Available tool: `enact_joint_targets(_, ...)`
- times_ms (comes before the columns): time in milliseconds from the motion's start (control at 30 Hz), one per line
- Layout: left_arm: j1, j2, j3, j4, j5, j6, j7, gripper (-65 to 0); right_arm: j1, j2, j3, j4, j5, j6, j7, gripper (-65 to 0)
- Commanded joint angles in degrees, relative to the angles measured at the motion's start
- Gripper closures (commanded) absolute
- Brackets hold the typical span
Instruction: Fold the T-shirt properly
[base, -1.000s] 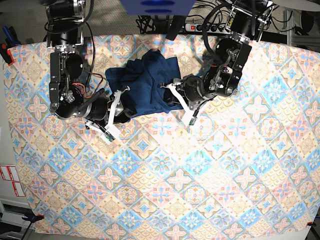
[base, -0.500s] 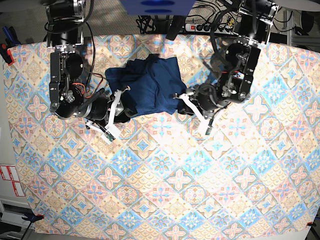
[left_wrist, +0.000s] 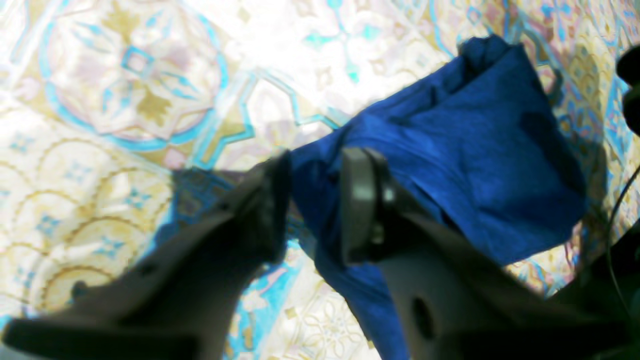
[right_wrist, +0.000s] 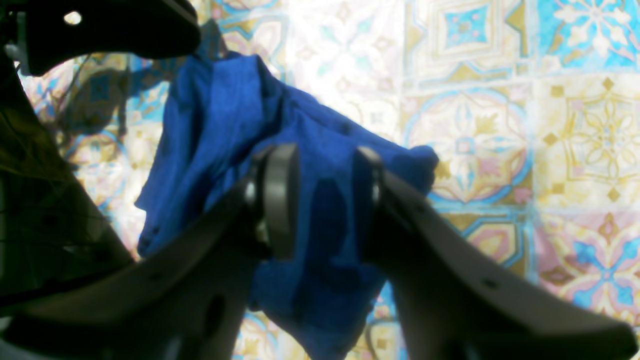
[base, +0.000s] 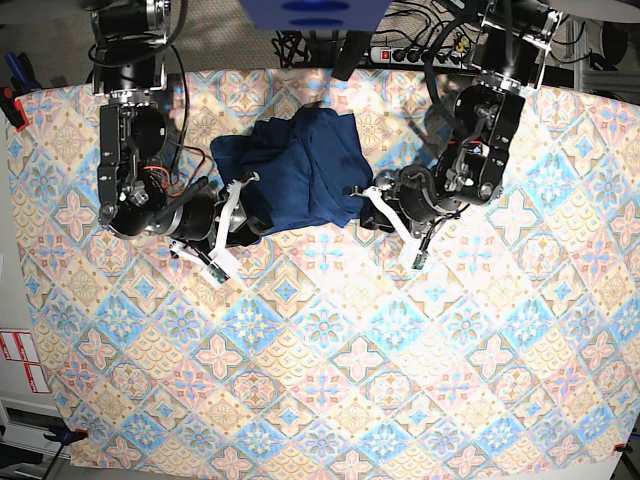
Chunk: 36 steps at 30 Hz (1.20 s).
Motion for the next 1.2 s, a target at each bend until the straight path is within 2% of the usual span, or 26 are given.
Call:
enact_joint_targets(0, 0.6, -0.3, -0.3, 4.5, -1.0, -0.2, -0.5, -21.2, 1.0, 0.3, 0.3, 0.7, 1.1, 0.2, 1.2, -17.3)
enact_joint_targets(133, 7.0, -0.2, 0.2, 13.9, -3.3, -0.2, -0.2, -26.3, 1.0, 0.5, 0.3, 0.7, 1.1, 0.2, 1.2, -17.3)
enact_joint_targets(233, 9.8, -0.1, 2.0, 14.7, -4.2, -0.2, 1.1, -29.6, 1.0, 0.6, 0.3, 0.7, 1.1, 0.2, 1.2, -17.3)
enact_joint_targets(367, 12.6, -0.1, 4.0, 14.6, -3.7, -0.2, -0.7, -32.1, 0.9, 0.6, 0.3, 0.7, 1.1, 0.2, 1.2, -17.3)
enact_joint_targets(500, 12.4, 0.1, 6.5, 11.1, -3.7, -0.2, -1.4, -32.4, 0.9, 0.6, 0.3, 0.7, 1.1, 0.2, 1.2, -17.3)
enact_joint_targets(633, 9.8, 2.0, 9.6, 4.8, -3.4, -0.2, -4.3, -32.2, 1.0, 0.6, 0.3, 0.7, 1.1, 0.2, 1.2, -17.3)
enact_joint_targets(833, 7.2, 2.0, 14.7, 1.7, 3.1, -0.2, -4.8, -31.8, 0.8, 1.3, 0.3, 0.7, 1.1, 0.2, 1.2, -17.3)
enact_joint_targets(1100, 7.9, -4.8, 14.6, 8.4, 5.2, -0.2, 0.8, -31.8, 1.1, 1.6, 0.2, 0.5, 1.0, 0.2, 1.2, -17.3)
enact_joint_targets(1167, 7.7, -5.9, 14.5, 8.4, 5.2, 1.1, 0.8, -31.8, 1.2, 1.7, -0.2, -0.4, 0.1, 0.2, 1.2, -17.3)
